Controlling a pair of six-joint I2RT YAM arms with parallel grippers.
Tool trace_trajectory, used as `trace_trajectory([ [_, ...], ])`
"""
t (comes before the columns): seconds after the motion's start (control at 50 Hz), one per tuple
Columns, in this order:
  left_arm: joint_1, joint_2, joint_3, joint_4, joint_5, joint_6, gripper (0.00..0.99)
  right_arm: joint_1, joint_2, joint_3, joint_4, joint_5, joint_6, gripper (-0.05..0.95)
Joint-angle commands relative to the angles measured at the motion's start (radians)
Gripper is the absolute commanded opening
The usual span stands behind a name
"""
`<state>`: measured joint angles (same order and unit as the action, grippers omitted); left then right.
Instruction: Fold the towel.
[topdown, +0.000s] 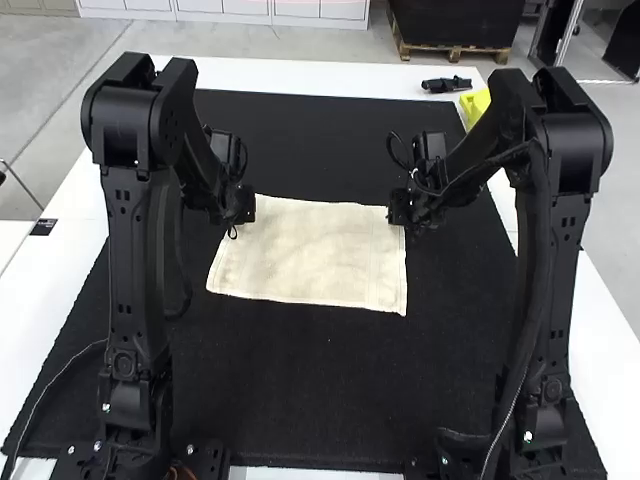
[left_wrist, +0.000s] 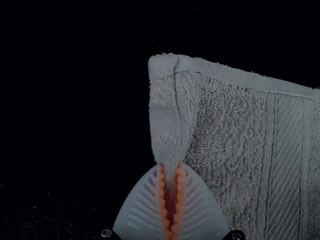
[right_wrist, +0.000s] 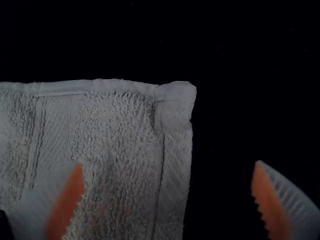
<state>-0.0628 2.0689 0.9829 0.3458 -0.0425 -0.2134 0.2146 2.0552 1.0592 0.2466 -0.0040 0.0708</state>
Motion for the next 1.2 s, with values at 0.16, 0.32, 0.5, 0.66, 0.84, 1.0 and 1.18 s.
trace_trajectory([
  [0.16, -0.019, 0.002, -0.02, 0.013, 0.041, 0.016, 0.026, -0.017, -0.035, 0.005, 0.022, -0.044, 0.038, 0.92],
  [0.32, -0.017, 0.003, -0.018, 0.022, 0.039, 0.017, 0.026, 0.009, 0.01, 0.016, 0.065, -0.005, 0.012, 0.92],
  [0.5, -0.015, 0.003, -0.018, 0.024, 0.039, 0.02, 0.028, 0.034, 0.066, 0.033, 0.066, 0.064, -0.058, 0.92],
  [0.66, -0.019, 0.005, -0.016, 0.025, 0.039, 0.022, 0.026, 0.051, 0.105, 0.038, 0.066, 0.102, -0.095, 0.92],
  [0.84, -0.02, 0.007, -0.013, 0.032, 0.038, 0.022, 0.028, 0.032, 0.115, 0.039, 0.066, 0.102, -0.052, 0.19],
  [1.0, -0.017, 0.008, -0.012, 0.039, 0.038, 0.023, 0.028, 0.025, 0.106, 0.035, 0.063, 0.096, -0.071, -0.02],
  [1.18, -0.014, 0.008, -0.01, 0.048, 0.038, 0.025, 0.026, 0.016, 0.071, 0.019, 0.059, 0.096, -0.078, -0.02],
])
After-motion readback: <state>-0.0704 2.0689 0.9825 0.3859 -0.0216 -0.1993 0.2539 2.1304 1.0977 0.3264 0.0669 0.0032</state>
